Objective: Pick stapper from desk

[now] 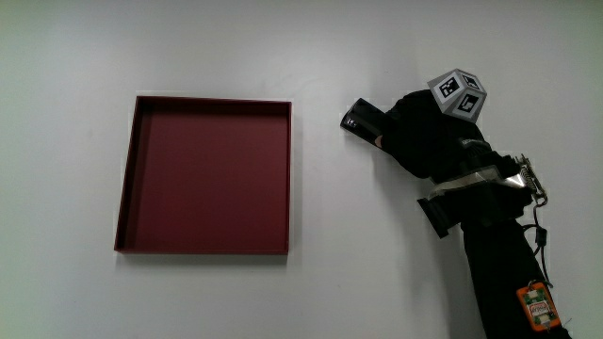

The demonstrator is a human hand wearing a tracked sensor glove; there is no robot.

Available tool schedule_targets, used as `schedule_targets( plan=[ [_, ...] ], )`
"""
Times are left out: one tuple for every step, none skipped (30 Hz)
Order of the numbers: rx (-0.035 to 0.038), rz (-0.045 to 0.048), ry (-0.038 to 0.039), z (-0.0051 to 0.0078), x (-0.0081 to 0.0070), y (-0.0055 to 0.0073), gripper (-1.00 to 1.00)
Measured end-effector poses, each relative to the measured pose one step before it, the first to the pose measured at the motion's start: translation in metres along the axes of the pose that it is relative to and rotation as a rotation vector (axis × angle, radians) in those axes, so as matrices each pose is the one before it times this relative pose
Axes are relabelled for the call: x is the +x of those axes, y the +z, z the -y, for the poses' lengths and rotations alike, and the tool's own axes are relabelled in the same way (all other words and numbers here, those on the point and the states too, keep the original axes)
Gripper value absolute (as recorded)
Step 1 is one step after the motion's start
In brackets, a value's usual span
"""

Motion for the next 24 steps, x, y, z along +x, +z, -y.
schedule_targets(
  plan=[
    [0.00383,0.00734,0.00053,-0.00031,-0.00006,-0.00008,1.00],
    [-0.00499,-0.00872,0.01610,0.00174,-0.00269,0.00100,1.00],
    [0.00890,0.01106,0.00523,0.00134,-0.00226,0.00092,1.00],
    [0.00623,-0.00420,0.00654,0.00081,-0.00090,0.00041,1.00],
    [0.00311,-0.00110,0.00581,0.00010,0.00016,0.00017,1.00],
    [0.00344,-0.00242,-0.00283,0.00078,-0.00059,0.00108,1.00],
    [0.00592,0.00368,0.00545,0.00015,-0.00060,0.00089,1.00],
    [0.00962,0.00202,0.00662,0.00134,-0.00232,0.00171,1.00],
    [-0.00108,0.00089,0.00834,0.00193,-0.00336,0.00211,1.00],
    [0.00354,-0.00104,0.01250,0.00174,-0.00334,0.00208,1.00],
    [0.00132,-0.00194,0.00570,0.00004,-0.00147,0.00133,1.00],
    [0.00480,0.00736,0.00243,0.00030,-0.00277,0.00169,1.00],
    [0.00194,0.00199,0.01281,0.00162,-0.00481,0.00241,1.00],
    [0.00424,-0.00202,0.01201,0.00187,-0.00557,0.00262,1.00],
    [0.00670,0.00588,0.00990,0.00116,-0.00462,0.00179,1.00],
    [0.00055,0.00429,0.00690,0.00008,-0.00371,0.00104,1.00],
    [0.00629,0.00796,0.00831,0.00066,-0.00504,0.00157,1.00],
    [-0.00650,-0.01265,0.01509,0.00087,-0.00591,0.00190,1.00],
    [0.01032,0.02481,0.00685,-0.00025,-0.00492,0.00103,1.00],
    [-0.00160,-0.01956,0.02776,0.00137,-0.00752,0.00220,1.00],
    [-0.00814,0.00792,0.00919,-0.00078,-0.00523,0.00071,1.00],
    [0.00412,0.00420,0.01192,-0.00109,-0.00458,0.00067,1.00],
    [0.00671,-0.01305,0.00740,-0.00027,-0.00526,0.00140,1.00],
    [-0.10388,-0.06455,-0.05962,-0.00440,0.00044,-0.00357,1.00]
  ],
)
